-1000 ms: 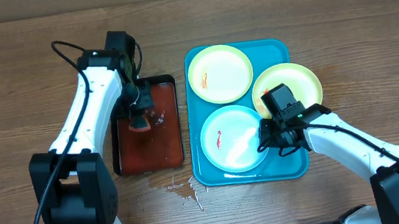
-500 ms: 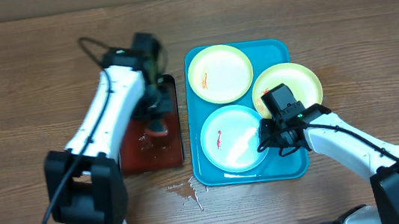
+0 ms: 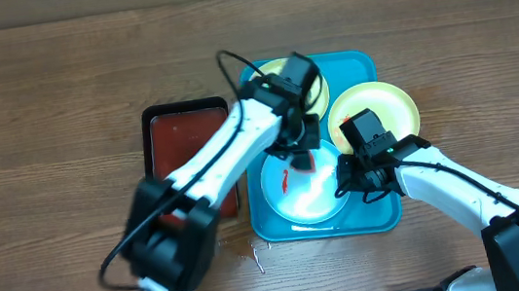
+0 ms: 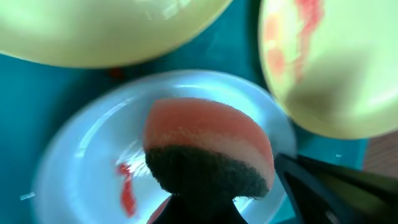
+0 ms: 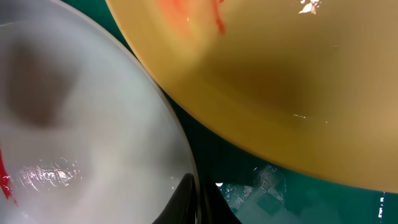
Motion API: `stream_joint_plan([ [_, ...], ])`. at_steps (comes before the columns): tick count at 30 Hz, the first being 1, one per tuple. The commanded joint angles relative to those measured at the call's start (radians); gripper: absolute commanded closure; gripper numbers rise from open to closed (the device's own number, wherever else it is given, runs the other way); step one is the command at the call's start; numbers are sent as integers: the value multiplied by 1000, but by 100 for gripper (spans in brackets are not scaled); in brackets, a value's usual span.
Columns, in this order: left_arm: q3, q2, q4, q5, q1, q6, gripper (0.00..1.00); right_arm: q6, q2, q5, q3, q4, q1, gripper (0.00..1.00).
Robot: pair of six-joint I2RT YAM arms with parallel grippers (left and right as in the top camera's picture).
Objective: Clean dirty plates on tray and stack at the side
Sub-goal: 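Move the wet sponge over the white plate with the left gripper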
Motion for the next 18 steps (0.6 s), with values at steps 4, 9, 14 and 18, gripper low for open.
stream_joint_plan([
  [4, -13, 101, -21, 48, 0, -56, 96, 15, 0, 51, -5, -4, 1, 96],
  [9, -13, 103, -115, -121, 6, -55, 96, 16, 0, 51, -5, -4, 1, 96],
  [14, -13, 103, -166, -239, 7, -35, 96, 15, 0, 50, -5, -4, 1, 96],
  [18, -13, 103, -201, -338, 10, -31, 96, 15, -1, 50, -5, -7, 1, 96],
])
